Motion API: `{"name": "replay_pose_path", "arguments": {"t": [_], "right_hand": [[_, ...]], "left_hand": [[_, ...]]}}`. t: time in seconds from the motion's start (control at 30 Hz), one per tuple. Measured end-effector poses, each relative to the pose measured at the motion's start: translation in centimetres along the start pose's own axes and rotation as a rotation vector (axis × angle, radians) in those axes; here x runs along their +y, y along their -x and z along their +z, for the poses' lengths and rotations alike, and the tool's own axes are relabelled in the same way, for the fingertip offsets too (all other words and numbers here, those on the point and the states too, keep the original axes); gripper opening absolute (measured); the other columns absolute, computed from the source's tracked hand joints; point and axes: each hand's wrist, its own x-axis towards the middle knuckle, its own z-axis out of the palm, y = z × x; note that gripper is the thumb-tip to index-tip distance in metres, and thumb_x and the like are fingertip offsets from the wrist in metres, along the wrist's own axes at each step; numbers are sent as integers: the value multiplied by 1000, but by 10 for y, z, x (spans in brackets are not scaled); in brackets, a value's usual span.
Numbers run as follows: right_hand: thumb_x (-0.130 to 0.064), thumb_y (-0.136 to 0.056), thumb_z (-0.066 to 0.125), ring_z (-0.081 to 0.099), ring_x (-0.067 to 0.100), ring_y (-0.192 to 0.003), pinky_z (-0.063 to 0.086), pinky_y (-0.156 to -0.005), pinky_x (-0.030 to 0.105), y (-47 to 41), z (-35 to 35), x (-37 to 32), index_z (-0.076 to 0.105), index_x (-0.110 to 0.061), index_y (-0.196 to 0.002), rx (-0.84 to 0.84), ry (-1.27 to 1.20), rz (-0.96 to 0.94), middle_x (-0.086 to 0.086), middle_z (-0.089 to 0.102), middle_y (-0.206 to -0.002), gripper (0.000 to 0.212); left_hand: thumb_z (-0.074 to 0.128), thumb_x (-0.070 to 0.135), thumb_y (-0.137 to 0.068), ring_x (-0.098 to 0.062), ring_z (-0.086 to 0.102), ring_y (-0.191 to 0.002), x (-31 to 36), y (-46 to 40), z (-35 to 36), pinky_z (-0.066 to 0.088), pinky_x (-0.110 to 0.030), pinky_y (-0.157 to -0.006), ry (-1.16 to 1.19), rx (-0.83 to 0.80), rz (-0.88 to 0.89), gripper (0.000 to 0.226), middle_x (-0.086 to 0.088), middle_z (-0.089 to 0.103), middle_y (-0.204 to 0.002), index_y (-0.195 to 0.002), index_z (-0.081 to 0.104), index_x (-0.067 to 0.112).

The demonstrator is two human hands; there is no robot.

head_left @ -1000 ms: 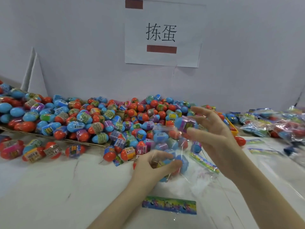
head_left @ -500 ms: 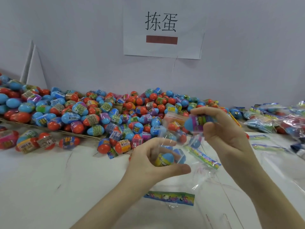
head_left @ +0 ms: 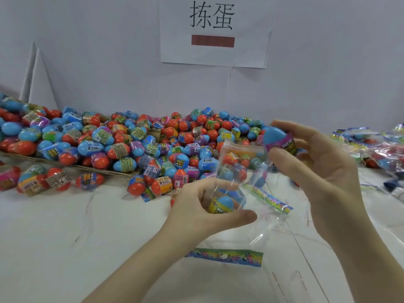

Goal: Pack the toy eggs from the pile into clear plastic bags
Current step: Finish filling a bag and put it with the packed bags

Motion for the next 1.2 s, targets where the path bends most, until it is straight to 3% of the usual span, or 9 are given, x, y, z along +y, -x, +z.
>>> {"name": "replay_pose_path", "arguments": {"t": [0.13, 0.23, 0.3, 0.4, 0.53, 0.6, 0.67, 0.8, 1.2], "right_hand": [[-30, -70, 64, 58, -3, -86, 44, -71, 9, -1, 2, -3, 59, -37, -95, -29, 74, 17, -21, 66, -91, 26], [-31, -69, 60, 57, -5, -92, 44, -87, 18, 2, 6, -4, 55, -42, -93, -79, 202, 39, -22, 64, -90, 27], [-34, -71, 56, 51, -2, -99, 35, -98, 36, 4, 8, -4, 52, -56, -96, -98, 364, 37, -28, 60, -93, 33], [-35, -75, 53, 44, 3, -100, 31, -95, 50, 4, 9, -4, 60, -52, -87, -113, 481, 16, -32, 56, -97, 22], [-29, -79, 61, 58, 6, -84, 41, -88, 50, 2, 7, -2, 61, -39, -74, -125, 447, 14, -19, 65, -76, 11], [-42, -75, 56, 60, 7, -83, 41, -88, 51, 2, 7, -1, 62, -40, -77, -149, 468, 26, -19, 65, -74, 6], [-61, -72, 49, 57, 8, -90, 36, -89, 52, 2, 6, -1, 61, -45, -78, -168, 519, 34, -22, 65, -77, 21], [-82, -53, 49, 49, 5, -98, 20, -78, 32, 4, 2, -4, 49, -55, -86, -327, 771, 18, -34, 56, -91, 41], [-48, -64, 64, 51, -1, -86, 35, -88, 51, 2, -2, 0, 53, -50, -82, -414, 627, 48, -30, 57, -87, 21]], "left_hand": [[88, 49, -46, -40, 65, -81, 5, 1, 1, 52, -57, -76, 18, -46, -14, 50, -6, 72, -85, -91, 70, 33], [85, 40, -50, -29, 69, -76, 5, 2, 1, 56, -48, -73, 25, -73, -1, 43, -1, 73, -82, -89, 71, 30], [82, 39, -50, -22, 71, -70, 5, 3, 0, 59, -35, -66, 39, -78, 6, 41, 0, 74, -79, -87, 72, 25], [81, 38, -52, -18, 70, -62, 8, 4, -3, 52, -18, -52, 80, -101, 23, 39, -5, 73, -76, -87, 71, 23], [72, 34, -63, -18, 69, -59, 9, 3, -3, 49, -19, -48, 139, -122, 27, 28, -13, 68, -65, -89, 71, 23], [70, 37, -63, -17, 69, -59, 8, 2, -2, 49, -19, -48, 143, -131, 31, 27, -19, 68, -69, -86, 71, 22], [69, 39, -62, -16, 69, -59, 8, 2, -2, 49, -18, -48, 135, -128, 37, 28, -20, 68, -71, -85, 71, 22], [67, 39, -61, -15, 69, -58, 8, 0, -3, 50, -18, -46, 134, -81, 28, 29, -16, 69, -67, -86, 68, 23], [66, 40, -65, -13, 70, -70, 7, 0, -4, 50, -15, -58, 128, -192, 2, 32, -4, 73, -82, -92, 68, 23]]}}
